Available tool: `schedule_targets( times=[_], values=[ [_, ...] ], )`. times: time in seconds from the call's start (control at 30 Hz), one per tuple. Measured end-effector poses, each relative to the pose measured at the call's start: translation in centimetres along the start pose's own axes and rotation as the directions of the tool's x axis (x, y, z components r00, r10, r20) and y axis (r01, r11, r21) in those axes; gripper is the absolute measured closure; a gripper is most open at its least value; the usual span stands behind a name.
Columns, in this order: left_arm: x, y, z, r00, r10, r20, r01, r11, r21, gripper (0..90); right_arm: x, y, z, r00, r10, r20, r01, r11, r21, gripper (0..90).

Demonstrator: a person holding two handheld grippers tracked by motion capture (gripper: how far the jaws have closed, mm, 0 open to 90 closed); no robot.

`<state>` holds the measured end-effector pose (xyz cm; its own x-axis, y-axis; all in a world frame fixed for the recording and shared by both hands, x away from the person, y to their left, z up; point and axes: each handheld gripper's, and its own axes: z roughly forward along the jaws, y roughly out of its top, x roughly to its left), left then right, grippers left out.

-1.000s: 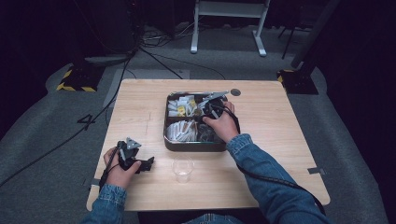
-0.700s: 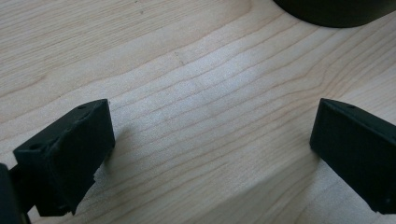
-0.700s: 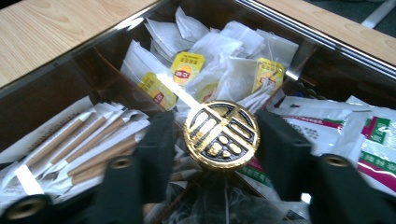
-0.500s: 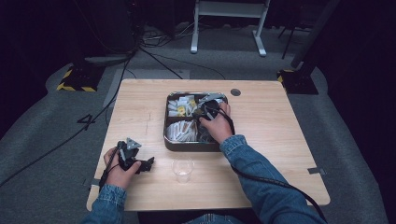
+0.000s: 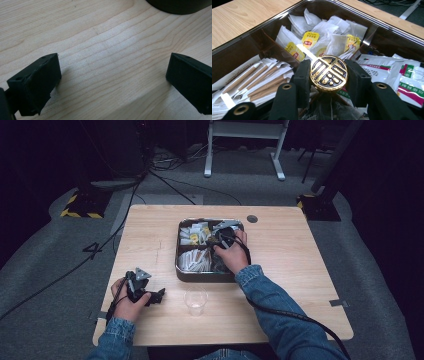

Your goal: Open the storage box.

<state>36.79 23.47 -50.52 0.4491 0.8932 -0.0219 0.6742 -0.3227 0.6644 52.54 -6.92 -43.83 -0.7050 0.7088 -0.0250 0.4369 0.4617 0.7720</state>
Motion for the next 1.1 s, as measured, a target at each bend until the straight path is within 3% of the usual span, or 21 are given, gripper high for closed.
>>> schedule_targets(
  times=[0.53,0.8,1.1],
  values=[
    [0.1,0.0,-0.1,1.0,0.005,0.008,-0.005,1.0,0.004,0.5,-0.9,1.9,-4.1,0.9994,0.003,-0.035,-0.006,0.996,-0.084,58.9],
    [0.2,0.0,-0.1,0.9998,0.014,0.012,-0.014,0.9999,0.002,0.5,-1.1,2.2,-5.6,0.999,-0.006,-0.043,0.002,0.994,-0.107,58.9],
    [0.2,0.0,-0.1,0.9998,0.014,0.014,-0.015,0.9999,0.002,0.5,-2.2,1.7,-9.1,0.999,-0.037,-0.024,0.033,0.99,-0.14,58.9]
  ],
)
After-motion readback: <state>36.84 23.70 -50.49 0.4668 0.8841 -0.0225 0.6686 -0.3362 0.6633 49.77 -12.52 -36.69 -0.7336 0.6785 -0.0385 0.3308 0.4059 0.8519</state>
